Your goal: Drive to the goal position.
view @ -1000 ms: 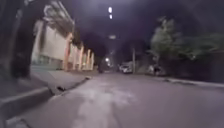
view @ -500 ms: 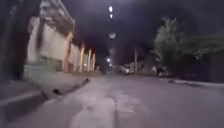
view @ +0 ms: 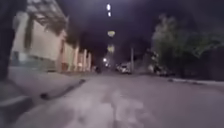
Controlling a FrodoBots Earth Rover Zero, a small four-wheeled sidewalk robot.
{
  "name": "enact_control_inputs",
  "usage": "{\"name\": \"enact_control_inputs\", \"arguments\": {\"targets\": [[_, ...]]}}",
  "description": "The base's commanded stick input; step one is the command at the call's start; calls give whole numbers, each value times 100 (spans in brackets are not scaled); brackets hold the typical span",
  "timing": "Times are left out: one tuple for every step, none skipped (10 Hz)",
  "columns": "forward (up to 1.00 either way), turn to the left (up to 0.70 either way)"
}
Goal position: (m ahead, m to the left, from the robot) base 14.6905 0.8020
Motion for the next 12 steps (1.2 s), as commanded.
{"name": "enact_control_inputs", "arguments": {"targets": [[70, 0], [70, 0], [70, 0], [70, 0], [70, 0], [70, 0], [70, 0], [70, 0], [70, 0], [70, -8], [70, -26], [70, -35]]}}
